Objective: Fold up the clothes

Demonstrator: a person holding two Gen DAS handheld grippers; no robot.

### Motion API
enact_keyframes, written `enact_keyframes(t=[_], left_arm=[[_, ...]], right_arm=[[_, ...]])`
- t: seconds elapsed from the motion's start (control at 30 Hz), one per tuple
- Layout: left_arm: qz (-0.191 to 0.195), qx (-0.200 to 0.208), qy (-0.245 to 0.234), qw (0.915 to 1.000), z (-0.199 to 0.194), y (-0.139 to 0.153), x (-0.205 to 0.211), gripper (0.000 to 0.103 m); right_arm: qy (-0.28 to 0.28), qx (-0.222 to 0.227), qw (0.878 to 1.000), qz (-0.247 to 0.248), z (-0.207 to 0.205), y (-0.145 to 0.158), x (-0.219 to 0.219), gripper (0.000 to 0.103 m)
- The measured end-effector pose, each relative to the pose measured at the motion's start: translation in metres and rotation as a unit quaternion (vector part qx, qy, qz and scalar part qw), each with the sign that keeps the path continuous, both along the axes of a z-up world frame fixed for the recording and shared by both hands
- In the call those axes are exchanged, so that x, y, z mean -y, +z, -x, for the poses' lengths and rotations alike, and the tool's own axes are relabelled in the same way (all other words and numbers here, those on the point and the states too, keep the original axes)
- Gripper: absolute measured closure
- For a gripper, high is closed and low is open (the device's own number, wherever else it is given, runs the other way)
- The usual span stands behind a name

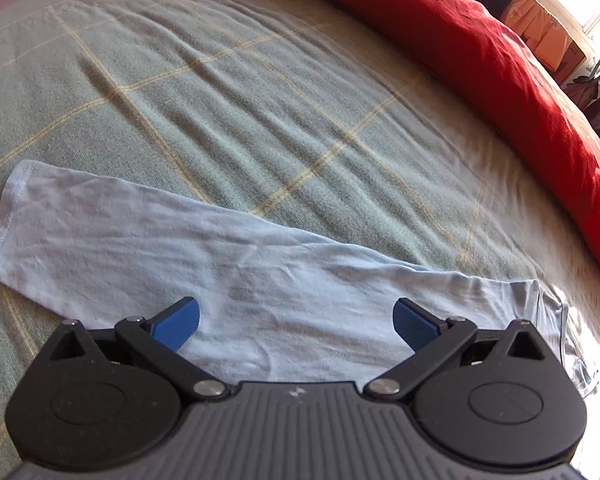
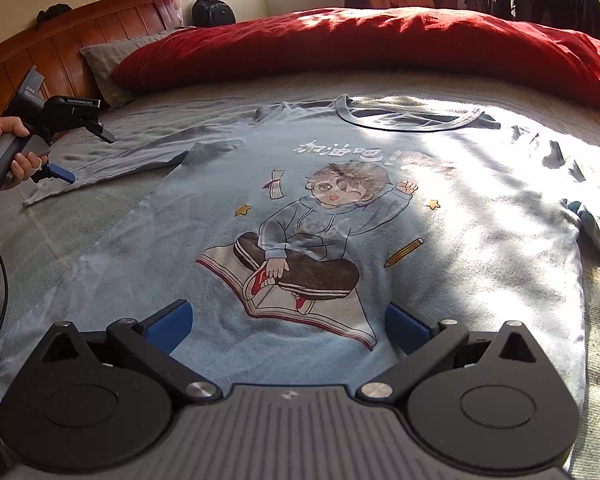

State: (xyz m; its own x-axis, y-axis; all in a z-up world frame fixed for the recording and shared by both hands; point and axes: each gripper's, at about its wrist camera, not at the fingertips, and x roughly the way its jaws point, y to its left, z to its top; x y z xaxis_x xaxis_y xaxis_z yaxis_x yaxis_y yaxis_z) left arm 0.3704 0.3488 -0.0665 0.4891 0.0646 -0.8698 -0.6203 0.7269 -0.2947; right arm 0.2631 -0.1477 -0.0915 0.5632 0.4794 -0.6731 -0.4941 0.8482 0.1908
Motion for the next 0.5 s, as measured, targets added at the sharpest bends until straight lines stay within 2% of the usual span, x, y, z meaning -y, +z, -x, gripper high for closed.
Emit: enact_keyframes(t=[0.13, 0.23, 0.37, 0.5], left_arm=[[-0.015, -0.014, 0.040, 0.9990, 0.009, -0.008, -0.027, 0.001], [0.000, -0.003, 0.067, 0.9977, 0.024, -0.001, -0.047, 0.001], [-0.001, 0.021, 0.044, 0.9988, 0.031, 0.018, -0.062, 0.001], [0.013, 0.029, 0.026, 0.9992, 0.030, 0.012, -0.076, 0.001]], right_arm=[[0.000, 0.004, 1.000, 0.013, 0.001, 0.001, -0.004, 0.000], [0.000, 0.003, 1.000, 0.024, 0.002, 0.002, -0.006, 0.000], [-0.009, -0.007, 0.999, 0.049, 0.001, 0.006, -0.014, 0.000], [-0.024, -0.024, 0.997, 0.073, 0.006, 0.018, -0.024, 0.000]])
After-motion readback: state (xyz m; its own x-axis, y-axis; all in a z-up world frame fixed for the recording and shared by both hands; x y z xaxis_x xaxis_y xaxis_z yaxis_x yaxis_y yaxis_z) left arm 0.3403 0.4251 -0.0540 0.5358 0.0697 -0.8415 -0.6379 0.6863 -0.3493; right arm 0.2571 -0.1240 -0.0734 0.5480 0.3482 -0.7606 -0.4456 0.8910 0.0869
